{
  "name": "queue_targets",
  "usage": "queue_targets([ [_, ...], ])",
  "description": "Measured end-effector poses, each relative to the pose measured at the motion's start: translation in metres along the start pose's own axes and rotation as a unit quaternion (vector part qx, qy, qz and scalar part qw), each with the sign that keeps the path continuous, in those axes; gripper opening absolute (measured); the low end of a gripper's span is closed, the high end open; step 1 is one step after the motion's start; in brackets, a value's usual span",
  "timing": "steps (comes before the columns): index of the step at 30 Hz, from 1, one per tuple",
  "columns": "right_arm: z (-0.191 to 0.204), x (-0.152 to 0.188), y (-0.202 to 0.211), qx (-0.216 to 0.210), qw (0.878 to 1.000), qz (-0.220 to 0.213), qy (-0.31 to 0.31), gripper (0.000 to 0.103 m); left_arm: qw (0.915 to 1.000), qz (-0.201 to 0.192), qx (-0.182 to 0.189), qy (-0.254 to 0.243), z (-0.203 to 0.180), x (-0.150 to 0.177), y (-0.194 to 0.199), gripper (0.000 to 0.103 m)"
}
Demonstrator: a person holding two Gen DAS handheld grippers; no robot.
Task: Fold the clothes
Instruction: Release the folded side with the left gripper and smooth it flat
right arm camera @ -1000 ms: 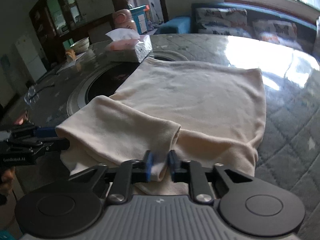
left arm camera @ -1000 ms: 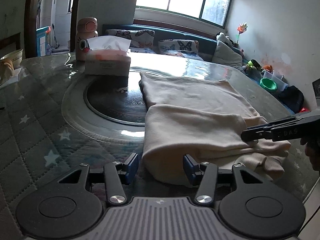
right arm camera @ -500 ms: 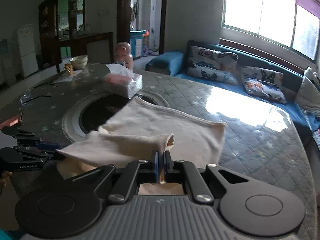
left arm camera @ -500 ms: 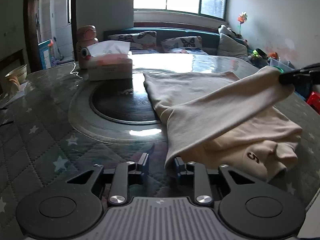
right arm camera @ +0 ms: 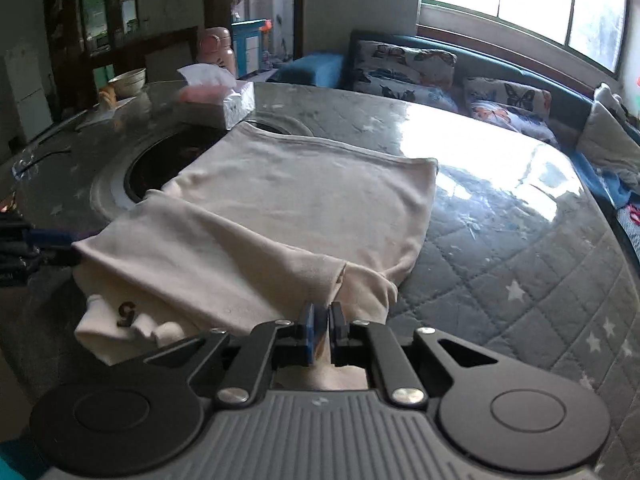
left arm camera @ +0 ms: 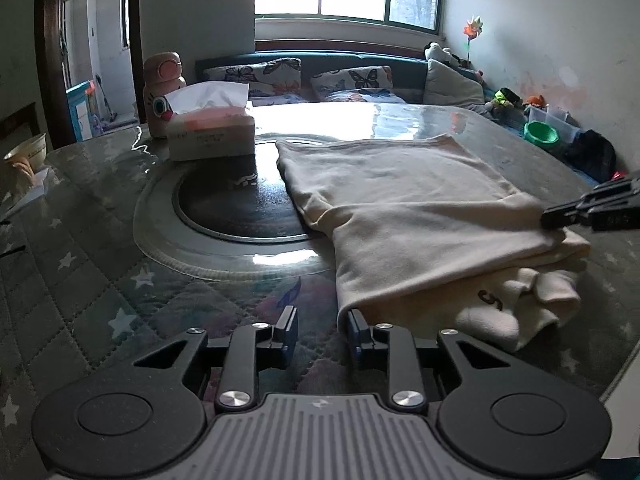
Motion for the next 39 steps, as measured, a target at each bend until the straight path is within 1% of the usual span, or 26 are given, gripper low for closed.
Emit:
queue_targets([
  [1,-0.001,-0.001,0.004,-0.001,1.0,-0.005,0.001,0.009,1.0,0.001,0.004,-0.001,0.002,-0.002,0.003,0.04],
  [2,-0.002,-0.004,0.009,-0.001,1.0,-0.013,0.001,0.01,1.0,-0.001,0.006,-0.003,0.004,-0.005,0.006,0.042],
  [4,-0.005,-0.011,0.018,0.0,1.0,-0.031,0.006,0.011,0.9999,-0.007,0.006,-0.012,0.007,-0.012,0.012,0.043],
  [6,-0.006,-0.016,0.019,-0.001,0.999,-0.036,0.012,0.011,0.9998,-0.014,0.006,-0.012,0.009,-0.021,0.015,0.043],
  [9,-0.005,-0.019,0.008,-0.008,0.999,-0.037,0.017,0.011,0.9994,-0.022,0.026,-0.009,0.005,-0.038,0.008,0.043],
  [13,0.002,-0.019,-0.012,-0.015,0.999,-0.029,0.029,0.011,0.9983,-0.02,0.052,-0.018,-0.014,-0.055,-0.02,0.043],
  [16,0.002,-0.017,-0.024,-0.015,0.999,-0.024,0.036,0.011,0.997,-0.011,0.076,-0.011,-0.024,-0.063,-0.042,0.043],
  [20,-0.005,-0.011,-0.037,-0.009,0.999,-0.008,0.032,0.011,0.9971,0.012,0.075,-0.004,-0.026,-0.065,-0.069,0.042],
  [22,-0.007,-0.009,-0.035,-0.01,0.999,-0.009,0.032,0.011,0.9972,0.022,0.071,-0.001,-0.021,-0.06,-0.076,0.042],
  [26,-0.004,-0.013,-0.023,-0.015,0.999,-0.027,0.039,0.011,0.9975,0.019,0.068,0.003,-0.018,-0.059,-0.073,0.043],
  [28,0.0,-0.014,-0.026,-0.025,0.998,-0.024,0.045,0.011,0.9978,0.011,0.066,-0.004,-0.021,-0.06,-0.068,0.043],
  [31,0.0,-0.008,-0.037,-0.022,0.999,-0.006,0.045,0.011,0.9982,0.022,0.052,-0.02,-0.022,-0.056,-0.07,0.044],
  [33,0.001,-0.007,-0.031,-0.022,0.999,-0.01,0.046,0.012,0.9984,0.025,0.047,-0.018,-0.02,-0.053,-0.068,0.045],
  [35,0.004,-0.008,-0.022,-0.028,0.998,-0.019,0.049,0.012,0.9987,0.02,0.043,-0.02,-0.021,-0.053,-0.059,0.045],
  [37,0.012,-0.006,-0.009,-0.043,0.997,-0.024,0.064,0.013,0.998,0.011,0.053,-0.032,-0.029,-0.051,-0.049,0.047],
  [39,0.02,-0.002,-0.006,-0.054,0.995,-0.019,0.079,0.013,0.9968,0.0,0.066,-0.044,-0.037,-0.049,-0.038,0.048],
])
Point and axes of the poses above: each gripper's, at about its wrist camera, not at the fingertips, and y roughly against the way its jaws point, z to its left, x to its underside, the point moved 3 cm from there along -y, roughly the way its jaws point, and after that the axes turned 2 degrees about -x, right-handed, at the moved point
